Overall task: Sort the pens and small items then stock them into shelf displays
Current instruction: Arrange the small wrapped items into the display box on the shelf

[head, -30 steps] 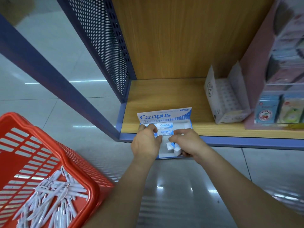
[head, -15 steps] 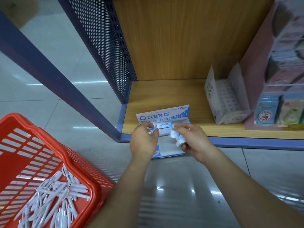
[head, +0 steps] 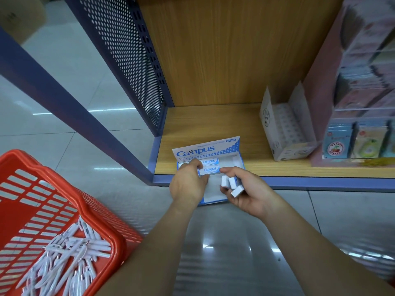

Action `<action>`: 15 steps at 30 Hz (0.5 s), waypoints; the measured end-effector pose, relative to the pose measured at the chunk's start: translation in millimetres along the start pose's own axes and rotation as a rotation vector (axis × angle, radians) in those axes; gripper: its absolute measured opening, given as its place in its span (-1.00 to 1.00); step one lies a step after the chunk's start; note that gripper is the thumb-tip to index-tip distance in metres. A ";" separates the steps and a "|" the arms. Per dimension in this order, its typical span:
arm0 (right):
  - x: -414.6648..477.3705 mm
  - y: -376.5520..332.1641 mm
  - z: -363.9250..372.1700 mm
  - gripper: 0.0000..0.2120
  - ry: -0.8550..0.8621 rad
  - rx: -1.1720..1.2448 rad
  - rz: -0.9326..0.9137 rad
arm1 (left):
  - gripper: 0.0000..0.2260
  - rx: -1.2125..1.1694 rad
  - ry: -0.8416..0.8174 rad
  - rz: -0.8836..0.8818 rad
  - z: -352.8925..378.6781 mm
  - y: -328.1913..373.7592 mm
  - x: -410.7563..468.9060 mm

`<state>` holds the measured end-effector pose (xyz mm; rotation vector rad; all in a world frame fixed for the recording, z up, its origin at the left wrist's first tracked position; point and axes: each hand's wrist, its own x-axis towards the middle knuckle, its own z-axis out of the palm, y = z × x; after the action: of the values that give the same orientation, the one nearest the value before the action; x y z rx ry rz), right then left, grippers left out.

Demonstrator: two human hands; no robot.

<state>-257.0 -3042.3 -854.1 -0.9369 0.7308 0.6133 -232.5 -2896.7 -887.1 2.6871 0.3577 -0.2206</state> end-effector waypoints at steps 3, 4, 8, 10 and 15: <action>1.4 2.8 -0.4 -0.76 -0.028 0.132 0.026 | -0.80 -0.003 0.014 -0.009 0.1 1.6 0.3; 2.0 4.1 -0.7 -0.75 -0.039 0.132 0.020 | -0.80 -0.002 0.012 -0.011 -0.6 1.6 1.0; 3.3 5.9 -1.8 -0.88 -0.065 -0.048 -0.068 | -0.86 -0.278 0.035 -0.048 -9.7 3.7 1.2; 1.2 5.1 -0.5 -0.86 -0.091 -0.245 -0.125 | -0.85 -0.729 0.008 -0.171 -16.6 10.7 -1.9; -4.6 7.6 13.0 -0.83 -0.146 -0.482 -0.180 | -0.77 -1.399 -0.215 -0.456 -29.8 33.5 -11.4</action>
<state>-261.7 -3028.2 -849.1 -1.3696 0.3643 0.7038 -231.0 -2916.0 -845.1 1.1806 0.7067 -0.2485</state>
